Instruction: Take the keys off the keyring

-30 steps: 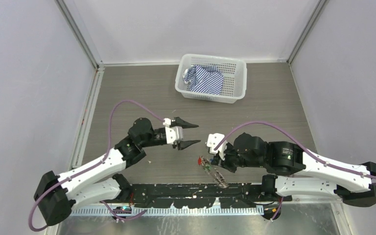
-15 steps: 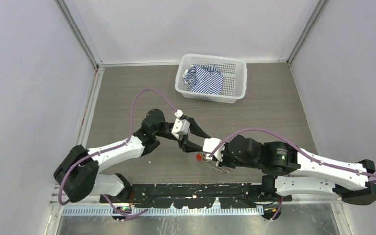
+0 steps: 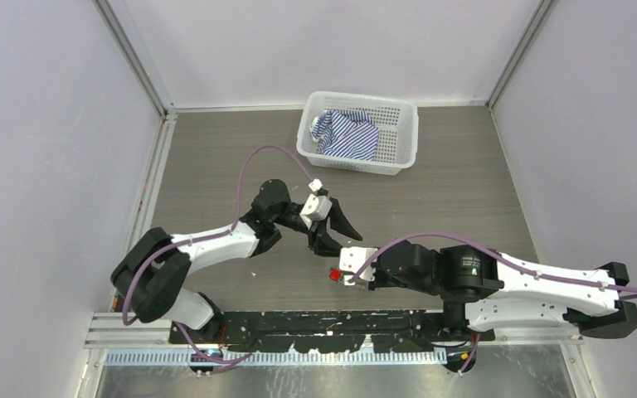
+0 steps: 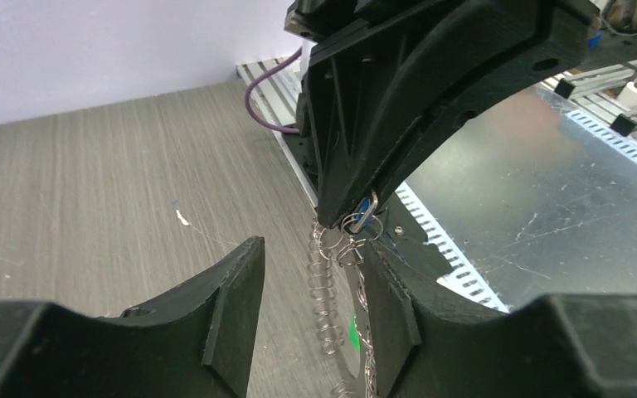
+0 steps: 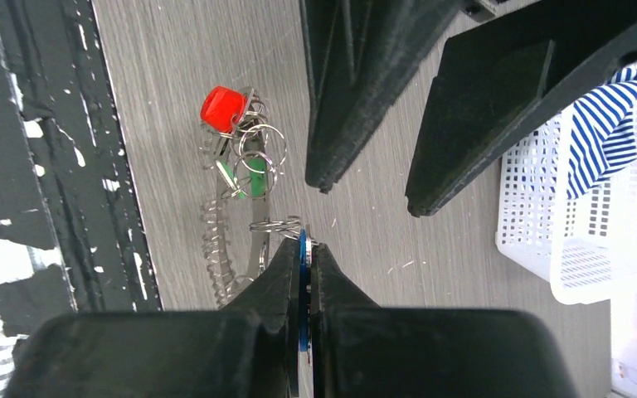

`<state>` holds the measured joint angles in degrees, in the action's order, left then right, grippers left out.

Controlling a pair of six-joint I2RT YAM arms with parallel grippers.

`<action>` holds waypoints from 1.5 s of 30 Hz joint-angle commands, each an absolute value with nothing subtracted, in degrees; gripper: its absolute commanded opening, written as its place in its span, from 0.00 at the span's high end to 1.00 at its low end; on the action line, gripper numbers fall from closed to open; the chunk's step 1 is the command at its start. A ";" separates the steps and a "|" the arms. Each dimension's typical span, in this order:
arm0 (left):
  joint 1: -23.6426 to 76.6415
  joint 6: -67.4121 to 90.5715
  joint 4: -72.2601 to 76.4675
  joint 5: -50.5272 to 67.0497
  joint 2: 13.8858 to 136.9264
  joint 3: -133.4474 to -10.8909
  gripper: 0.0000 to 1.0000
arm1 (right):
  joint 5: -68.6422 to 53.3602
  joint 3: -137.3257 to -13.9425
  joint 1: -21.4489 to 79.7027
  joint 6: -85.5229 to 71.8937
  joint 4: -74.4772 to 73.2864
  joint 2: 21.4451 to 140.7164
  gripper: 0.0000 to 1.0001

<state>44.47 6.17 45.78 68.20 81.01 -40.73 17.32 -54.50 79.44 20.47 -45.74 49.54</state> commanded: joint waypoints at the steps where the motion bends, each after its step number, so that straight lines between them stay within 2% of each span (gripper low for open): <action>1: 44.18 18.64 60.95 71.04 86.65 -43.18 0.52 | 23.32 -53.53 80.97 23.50 -42.39 48.85 0.99; 6: 44.04 35.73 81.77 72.19 94.95 -43.94 0.53 | 26.46 -52.30 82.20 25.00 -40.88 49.03 0.99; 18: 44.03 36.18 82.00 71.72 95.63 -42.35 0.55 | 30.08 -50.02 82.62 27.74 -37.13 47.71 0.99; 45: 44.47 36.74 82.00 71.41 98.44 -42.95 0.59 | 29.35 -52.12 82.56 25.89 -35.95 44.03 0.99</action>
